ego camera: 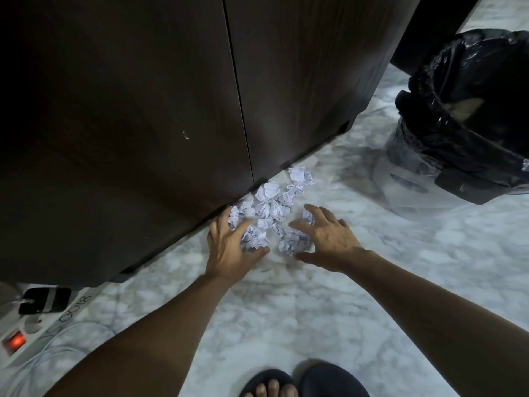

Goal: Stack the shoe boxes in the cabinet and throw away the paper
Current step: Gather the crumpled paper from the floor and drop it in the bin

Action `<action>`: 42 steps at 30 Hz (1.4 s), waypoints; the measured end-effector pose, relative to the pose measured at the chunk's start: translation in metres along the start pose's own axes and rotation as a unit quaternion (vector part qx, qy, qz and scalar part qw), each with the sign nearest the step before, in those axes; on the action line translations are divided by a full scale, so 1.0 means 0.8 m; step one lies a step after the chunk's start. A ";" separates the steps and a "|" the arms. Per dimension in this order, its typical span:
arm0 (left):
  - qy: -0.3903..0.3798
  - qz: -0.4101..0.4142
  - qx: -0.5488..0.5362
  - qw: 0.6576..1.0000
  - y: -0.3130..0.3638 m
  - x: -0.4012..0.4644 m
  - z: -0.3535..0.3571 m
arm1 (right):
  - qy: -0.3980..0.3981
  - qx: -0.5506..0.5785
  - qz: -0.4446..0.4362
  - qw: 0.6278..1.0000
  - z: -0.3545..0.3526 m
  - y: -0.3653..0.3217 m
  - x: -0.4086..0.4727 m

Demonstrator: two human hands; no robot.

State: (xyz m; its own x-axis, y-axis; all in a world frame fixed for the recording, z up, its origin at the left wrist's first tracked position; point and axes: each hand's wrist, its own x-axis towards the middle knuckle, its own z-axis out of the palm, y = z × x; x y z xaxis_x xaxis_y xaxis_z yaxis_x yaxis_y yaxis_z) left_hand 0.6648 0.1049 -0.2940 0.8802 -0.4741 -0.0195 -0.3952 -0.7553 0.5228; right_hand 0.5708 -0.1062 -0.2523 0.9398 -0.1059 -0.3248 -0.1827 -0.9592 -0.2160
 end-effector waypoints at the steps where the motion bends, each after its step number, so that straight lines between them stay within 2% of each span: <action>1: 0.001 0.006 -0.003 1.000 0.000 0.001 0.002 | 0.005 0.002 0.001 1.000 0.000 0.001 -0.001; 9: 0.018 0.061 -0.015 0.998 0.001 -0.005 0.007 | 0.037 0.059 0.022 0.997 -0.006 0.011 -0.012; 13: 0.070 0.090 -0.033 0.993 0.020 -0.003 -0.003 | 0.068 0.106 0.025 0.992 -0.024 0.015 -0.016; 18: 0.114 0.136 -0.062 0.982 0.081 0.020 -0.031 | 0.178 0.125 0.013 0.976 -0.096 0.019 -0.034; 23: 0.173 0.219 -0.140 0.950 0.168 0.052 -0.073 | 0.339 0.139 0.000 0.931 -0.196 0.023 -0.068; 26: 0.196 0.275 -0.174 0.925 0.245 0.081 -0.099 | 0.422 0.133 0.033 0.896 -0.251 0.048 -0.097; 28: 0.203 0.304 -0.193 0.911 0.302 0.103 -0.109 | 0.456 0.118 0.086 0.878 -0.276 0.080 -0.113; 31: 0.174 0.324 -0.199 0.908 0.379 0.127 -0.108 | 0.443 0.111 0.191 0.869 -0.287 0.137 -0.130; 34: 0.077 0.352 -0.134 0.923 0.432 0.143 -0.087 | 0.376 0.122 0.266 0.879 -0.279 0.188 -0.143; 37: -0.073 0.322 -0.002 0.944 0.456 0.157 -0.060 | 0.320 0.125 0.270 0.899 -0.263 0.215 -0.153; 38: -0.101 0.313 0.035 0.944 0.459 0.159 -0.053 | 0.318 0.127 0.271 0.900 -0.257 0.219 -0.155; 40: -0.114 0.306 0.079 0.942 0.460 0.161 -0.043 | 0.343 0.126 0.264 0.893 -0.249 0.221 -0.158; 42: -0.097 0.309 0.059 0.944 0.458 0.157 -0.043 | 0.379 0.127 0.254 0.881 -0.245 0.219 -0.158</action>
State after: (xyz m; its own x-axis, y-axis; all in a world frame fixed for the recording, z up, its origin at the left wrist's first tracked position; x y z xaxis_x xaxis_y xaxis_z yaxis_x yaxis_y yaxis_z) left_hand 0.6396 -0.2164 -0.0755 0.4113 -0.9064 0.0966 -0.8546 -0.3466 0.3867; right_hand 0.4768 -0.3122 -0.0688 0.6233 -0.7413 0.2492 -0.6030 -0.6584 -0.4504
